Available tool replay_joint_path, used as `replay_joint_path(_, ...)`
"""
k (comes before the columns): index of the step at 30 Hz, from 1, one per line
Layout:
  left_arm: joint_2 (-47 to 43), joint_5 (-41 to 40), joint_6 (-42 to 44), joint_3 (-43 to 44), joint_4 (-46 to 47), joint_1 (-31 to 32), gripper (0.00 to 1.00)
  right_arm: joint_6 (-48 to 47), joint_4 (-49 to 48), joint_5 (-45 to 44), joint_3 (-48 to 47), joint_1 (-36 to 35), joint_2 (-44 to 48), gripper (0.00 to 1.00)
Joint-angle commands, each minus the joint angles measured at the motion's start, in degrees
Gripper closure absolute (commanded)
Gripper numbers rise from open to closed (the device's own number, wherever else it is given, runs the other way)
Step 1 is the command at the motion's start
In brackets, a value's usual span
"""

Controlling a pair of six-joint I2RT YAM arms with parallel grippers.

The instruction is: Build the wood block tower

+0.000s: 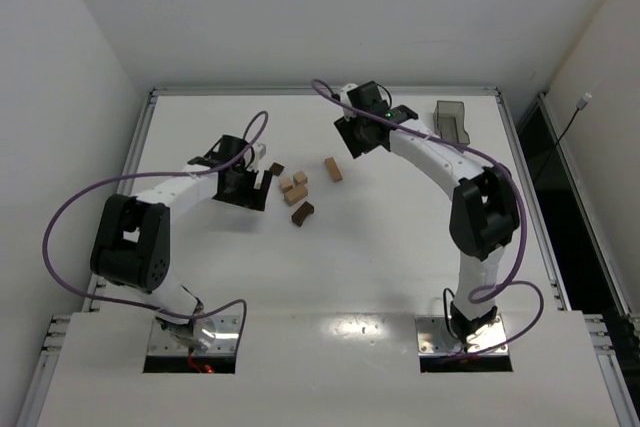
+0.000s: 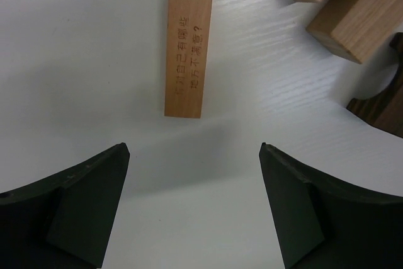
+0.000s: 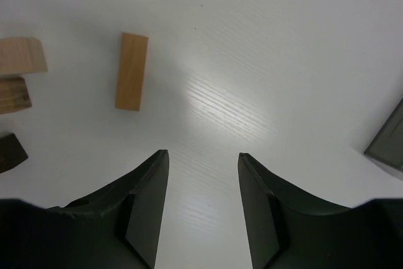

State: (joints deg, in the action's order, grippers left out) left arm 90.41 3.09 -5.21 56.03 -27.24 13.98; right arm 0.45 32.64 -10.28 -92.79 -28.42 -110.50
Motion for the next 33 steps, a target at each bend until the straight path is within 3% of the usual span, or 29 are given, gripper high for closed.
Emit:
replay_joint_path(1,2.04,-1.69,-0.41,3.55,2.63,0.96,0.18,-0.10,-1.44,0.17,0.16,1.61,2.66,0.55)
replay_joint_path(16,11.10,-6.34,-0.41,7.60,4.83,3.69,0.26,0.43,-0.30,3.86,-0.89,4.43,1.08,0.56)
replay_joint_path(19,13.03,-6.96,-0.41,8.12,5.36,3.69,0.31,0.43,-0.30,3.87,-0.90,4.96,1.07,0.58)
replay_joint_path(29,15.58,-6.96,-0.93,9.18,5.36,4.22,0.69,0.43,0.23,4.48,-0.90,6.01,0.55,0.59)
replay_joint_path(30,15.06,-6.96,-0.94,9.18,4.84,4.22,0.81,0.43,0.23,4.48,-0.90,6.01,0.55,0.59)
replay_joint_path(33,12.69,-8.71,-2.16,9.18,3.70,4.22,1.00,0.95,0.23,4.48,-0.90,6.01,0.02,0.59)
